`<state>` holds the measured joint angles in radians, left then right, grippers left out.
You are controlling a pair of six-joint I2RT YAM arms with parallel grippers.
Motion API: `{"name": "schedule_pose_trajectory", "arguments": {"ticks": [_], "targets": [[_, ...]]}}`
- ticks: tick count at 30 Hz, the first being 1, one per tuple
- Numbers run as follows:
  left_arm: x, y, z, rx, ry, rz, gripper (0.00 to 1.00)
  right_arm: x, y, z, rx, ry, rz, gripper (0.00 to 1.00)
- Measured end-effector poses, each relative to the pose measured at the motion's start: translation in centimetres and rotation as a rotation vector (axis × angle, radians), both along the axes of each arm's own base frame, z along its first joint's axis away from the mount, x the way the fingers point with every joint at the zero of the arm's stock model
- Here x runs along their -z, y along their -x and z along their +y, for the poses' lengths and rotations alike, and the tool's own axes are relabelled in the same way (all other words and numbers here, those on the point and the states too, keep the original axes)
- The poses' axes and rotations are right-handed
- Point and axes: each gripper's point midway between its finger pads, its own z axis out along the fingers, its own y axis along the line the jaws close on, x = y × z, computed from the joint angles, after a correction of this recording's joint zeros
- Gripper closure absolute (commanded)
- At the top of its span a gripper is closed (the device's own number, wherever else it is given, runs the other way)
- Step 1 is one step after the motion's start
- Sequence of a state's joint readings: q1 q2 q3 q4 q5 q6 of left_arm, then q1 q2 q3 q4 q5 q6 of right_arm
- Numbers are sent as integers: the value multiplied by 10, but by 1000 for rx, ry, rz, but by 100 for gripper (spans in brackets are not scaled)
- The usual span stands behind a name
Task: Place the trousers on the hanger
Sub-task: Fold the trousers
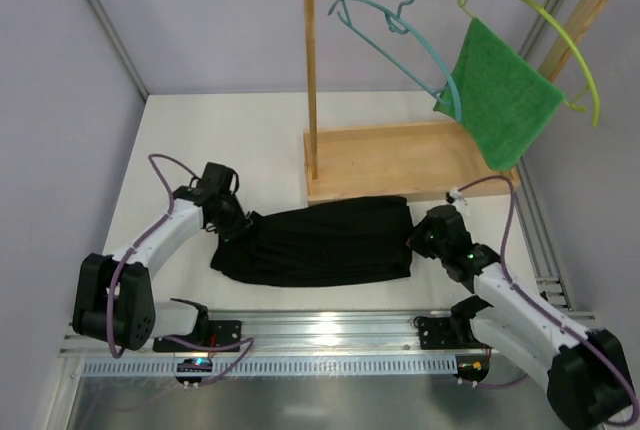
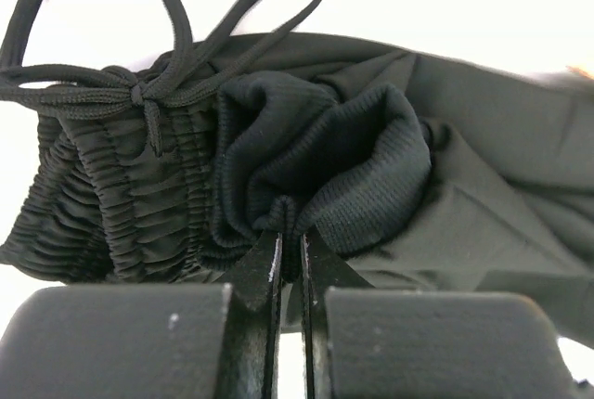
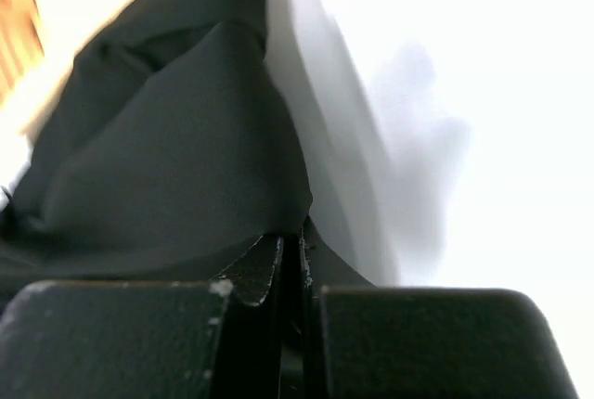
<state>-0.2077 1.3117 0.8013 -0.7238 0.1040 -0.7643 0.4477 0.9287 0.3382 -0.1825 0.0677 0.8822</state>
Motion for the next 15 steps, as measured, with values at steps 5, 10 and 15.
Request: {"name": "schedule_pose_trajectory", "arguments": {"ticks": [5,10,15], "targets": [[-9,-2,-52,80,78,-63,100,-32,6,-53,210,45,-73,50],[-16,-4,-58,49,72,-66,100,-40,15,-63,237,60,-76,34],[-36,-9,-61,19,69,-76,100,-32,23,-64,217,84,-29,29]]}}
